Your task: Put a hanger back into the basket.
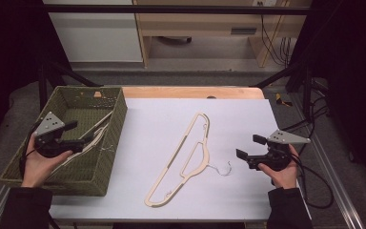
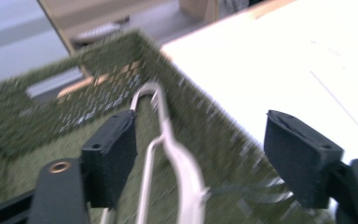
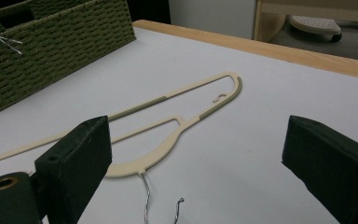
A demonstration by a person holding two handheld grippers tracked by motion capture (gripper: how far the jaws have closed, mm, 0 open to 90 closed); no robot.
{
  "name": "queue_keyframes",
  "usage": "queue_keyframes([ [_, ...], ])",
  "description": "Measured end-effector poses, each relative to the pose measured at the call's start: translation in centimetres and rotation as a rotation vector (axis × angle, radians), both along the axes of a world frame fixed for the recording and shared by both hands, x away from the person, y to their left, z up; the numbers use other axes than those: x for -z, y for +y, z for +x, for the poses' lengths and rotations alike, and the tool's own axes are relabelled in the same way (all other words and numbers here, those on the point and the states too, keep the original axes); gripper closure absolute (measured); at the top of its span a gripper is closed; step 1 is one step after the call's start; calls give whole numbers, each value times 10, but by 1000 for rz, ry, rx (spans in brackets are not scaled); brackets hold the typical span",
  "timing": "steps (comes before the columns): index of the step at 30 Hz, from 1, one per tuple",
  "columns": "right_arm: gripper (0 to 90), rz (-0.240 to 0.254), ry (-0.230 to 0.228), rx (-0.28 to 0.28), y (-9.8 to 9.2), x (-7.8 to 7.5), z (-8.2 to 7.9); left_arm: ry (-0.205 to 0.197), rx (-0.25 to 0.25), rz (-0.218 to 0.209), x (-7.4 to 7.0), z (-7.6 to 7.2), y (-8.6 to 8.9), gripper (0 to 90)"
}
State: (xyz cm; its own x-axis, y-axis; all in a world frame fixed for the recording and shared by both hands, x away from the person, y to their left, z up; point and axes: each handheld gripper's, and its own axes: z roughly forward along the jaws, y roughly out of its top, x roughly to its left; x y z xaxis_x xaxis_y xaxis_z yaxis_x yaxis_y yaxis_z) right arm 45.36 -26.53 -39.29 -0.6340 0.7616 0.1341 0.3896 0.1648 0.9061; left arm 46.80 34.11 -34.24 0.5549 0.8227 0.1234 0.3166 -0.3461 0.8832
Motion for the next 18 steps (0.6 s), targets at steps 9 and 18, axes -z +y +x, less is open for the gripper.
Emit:
queue_keyframes([
  [9,87,-17,-13,-17,4,2,0,-85,38,-124,-11,-18,-50,115],
  [18,123,-76,-1,-48,19,9,2,-84,110,-152,2,-30,-109,82],
])
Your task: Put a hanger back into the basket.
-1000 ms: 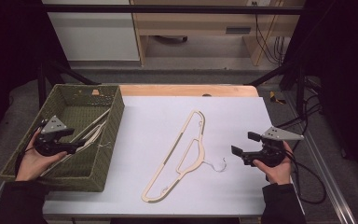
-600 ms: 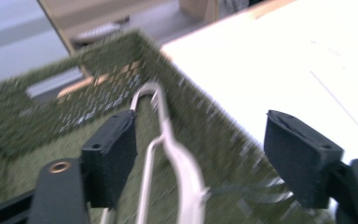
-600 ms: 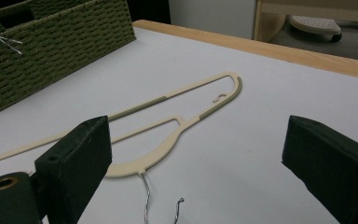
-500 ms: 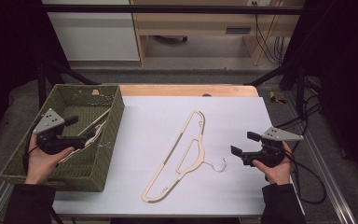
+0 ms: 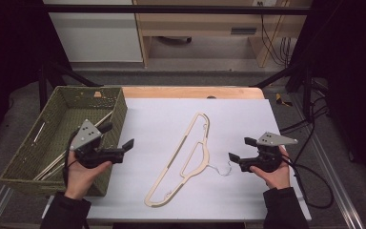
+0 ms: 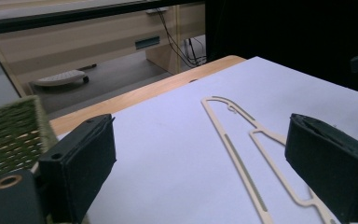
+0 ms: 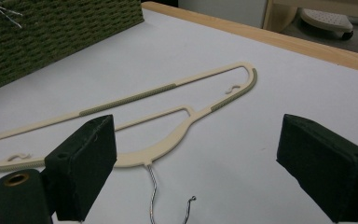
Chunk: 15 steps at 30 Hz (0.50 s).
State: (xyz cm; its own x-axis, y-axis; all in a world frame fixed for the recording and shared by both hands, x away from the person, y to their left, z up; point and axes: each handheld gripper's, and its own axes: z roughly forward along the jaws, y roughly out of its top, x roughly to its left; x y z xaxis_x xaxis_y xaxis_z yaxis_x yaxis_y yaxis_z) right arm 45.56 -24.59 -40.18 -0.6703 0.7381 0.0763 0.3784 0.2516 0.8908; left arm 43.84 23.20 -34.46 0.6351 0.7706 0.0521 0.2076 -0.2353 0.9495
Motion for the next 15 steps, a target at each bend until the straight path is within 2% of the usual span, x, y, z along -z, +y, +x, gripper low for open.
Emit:
queue_keyframes([
  [5,144,-6,2,-16,6,2,0,17,38,-10,15,-6,-26,77],
  [8,158,-11,-2,-24,8,4,0,40,68,13,27,-7,-39,77],
  [15,210,-48,-1,-58,17,10,-1,88,94,23,54,-9,-54,81],
])
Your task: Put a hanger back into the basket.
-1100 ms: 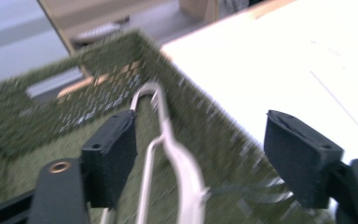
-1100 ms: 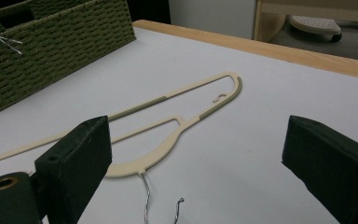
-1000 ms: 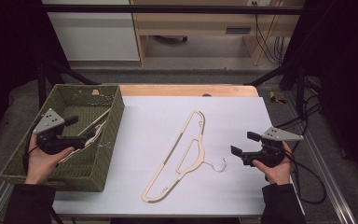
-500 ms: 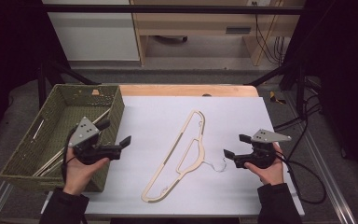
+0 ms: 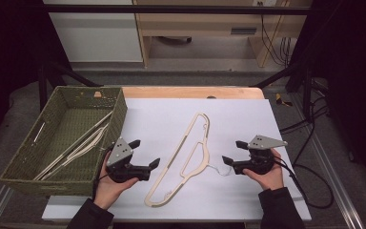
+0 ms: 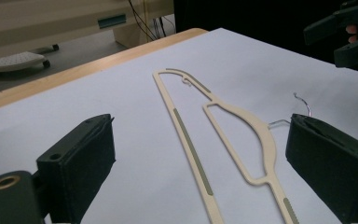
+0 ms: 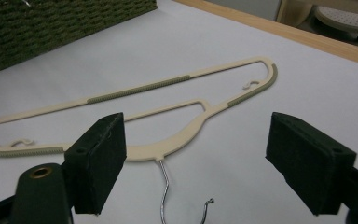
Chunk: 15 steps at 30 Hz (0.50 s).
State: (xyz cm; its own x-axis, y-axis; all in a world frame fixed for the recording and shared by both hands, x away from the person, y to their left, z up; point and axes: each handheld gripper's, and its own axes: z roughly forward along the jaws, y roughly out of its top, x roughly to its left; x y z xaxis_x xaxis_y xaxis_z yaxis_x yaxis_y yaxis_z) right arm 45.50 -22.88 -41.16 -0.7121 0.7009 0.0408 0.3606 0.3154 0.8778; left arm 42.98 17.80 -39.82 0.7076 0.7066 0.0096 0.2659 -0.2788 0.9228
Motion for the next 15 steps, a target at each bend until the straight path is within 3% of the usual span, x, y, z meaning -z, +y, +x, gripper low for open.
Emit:
queue_keyframes([
  [13,286,-41,23,-37,19,17,4,55,15,62,27,6,-13,79],
  [15,302,-65,26,-41,21,20,5,62,15,69,29,6,-15,79],
])
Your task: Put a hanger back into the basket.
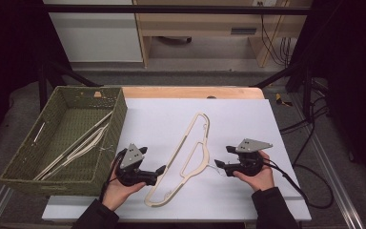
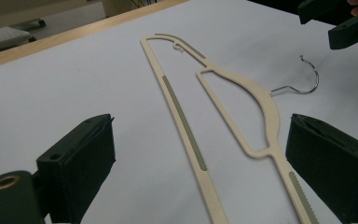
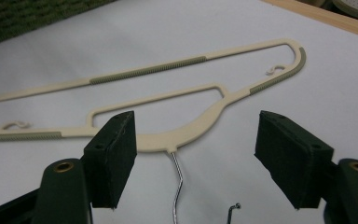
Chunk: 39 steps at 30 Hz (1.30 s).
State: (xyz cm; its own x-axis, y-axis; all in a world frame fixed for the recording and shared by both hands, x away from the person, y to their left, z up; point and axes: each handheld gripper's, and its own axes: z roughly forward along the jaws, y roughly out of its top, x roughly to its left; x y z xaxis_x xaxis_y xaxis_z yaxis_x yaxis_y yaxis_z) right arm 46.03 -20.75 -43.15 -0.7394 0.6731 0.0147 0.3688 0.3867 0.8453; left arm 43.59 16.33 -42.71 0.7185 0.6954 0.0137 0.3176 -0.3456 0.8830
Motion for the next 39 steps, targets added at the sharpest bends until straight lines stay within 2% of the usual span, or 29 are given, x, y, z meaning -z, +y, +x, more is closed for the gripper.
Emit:
queue_keyframes([
  [4,359,-18,9,-14,7,8,2,2,5,13,2,0,-2,79],
  [9,419,-81,42,-24,16,22,5,8,8,13,3,0,-2,79],
  [12,425,-108,32,-40,20,29,8,10,11,17,4,0,-3,80],
  [18,504,-132,80,-75,26,40,11,15,15,21,6,0,-6,81],
  [26,641,-158,149,-102,27,46,15,19,19,29,8,0,-7,83],
  [32,751,-175,152,-84,27,46,17,20,27,37,9,0,-8,83],
  [39,832,-185,150,-84,27,46,18,21,29,38,9,0,-9,86],
])
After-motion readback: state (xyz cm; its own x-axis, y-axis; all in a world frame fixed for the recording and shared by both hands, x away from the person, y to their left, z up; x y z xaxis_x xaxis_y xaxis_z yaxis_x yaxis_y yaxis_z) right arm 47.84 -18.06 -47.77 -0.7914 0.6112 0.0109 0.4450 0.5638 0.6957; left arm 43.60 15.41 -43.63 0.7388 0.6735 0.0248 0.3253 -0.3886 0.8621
